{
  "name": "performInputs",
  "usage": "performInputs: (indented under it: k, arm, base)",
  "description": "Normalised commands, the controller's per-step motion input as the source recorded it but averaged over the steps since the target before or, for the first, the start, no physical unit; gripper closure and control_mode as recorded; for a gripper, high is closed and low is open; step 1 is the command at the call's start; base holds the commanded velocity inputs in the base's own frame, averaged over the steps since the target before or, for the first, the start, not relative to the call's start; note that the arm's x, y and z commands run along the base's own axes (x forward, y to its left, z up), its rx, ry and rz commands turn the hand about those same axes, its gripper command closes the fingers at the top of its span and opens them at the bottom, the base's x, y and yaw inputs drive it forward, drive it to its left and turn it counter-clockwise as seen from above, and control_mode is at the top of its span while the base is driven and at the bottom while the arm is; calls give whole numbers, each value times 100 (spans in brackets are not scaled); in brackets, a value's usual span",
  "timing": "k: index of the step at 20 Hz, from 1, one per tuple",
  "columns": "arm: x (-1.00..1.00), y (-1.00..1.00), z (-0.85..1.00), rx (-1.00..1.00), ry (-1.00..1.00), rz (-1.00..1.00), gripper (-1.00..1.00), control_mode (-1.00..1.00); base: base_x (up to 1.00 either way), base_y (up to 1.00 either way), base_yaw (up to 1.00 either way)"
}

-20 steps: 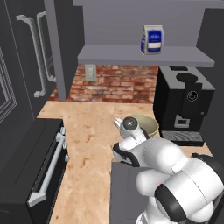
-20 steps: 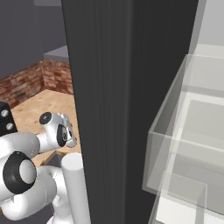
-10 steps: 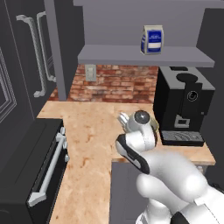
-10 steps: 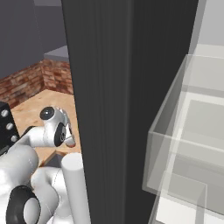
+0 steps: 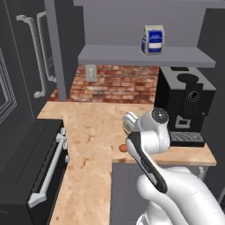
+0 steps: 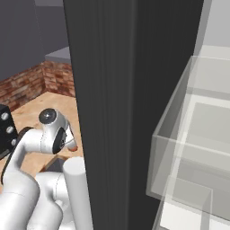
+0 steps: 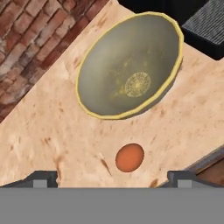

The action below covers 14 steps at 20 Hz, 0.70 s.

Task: Pick the egg and butter from the fridge and place them by the bowl for mixing.

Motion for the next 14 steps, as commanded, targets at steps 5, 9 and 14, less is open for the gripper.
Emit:
performInputs:
  k: [5,9,14]
  arm:
    - [-52,-15,46,-1,0,28,-100,-100]
    - [-52,-14,47,-17,-6,27,-100,-100]
    - [-48,-7,47,-24,0,16,-100,-100]
  base:
    - [0,0,0]
    - [0,0,0]
    - [0,0,0]
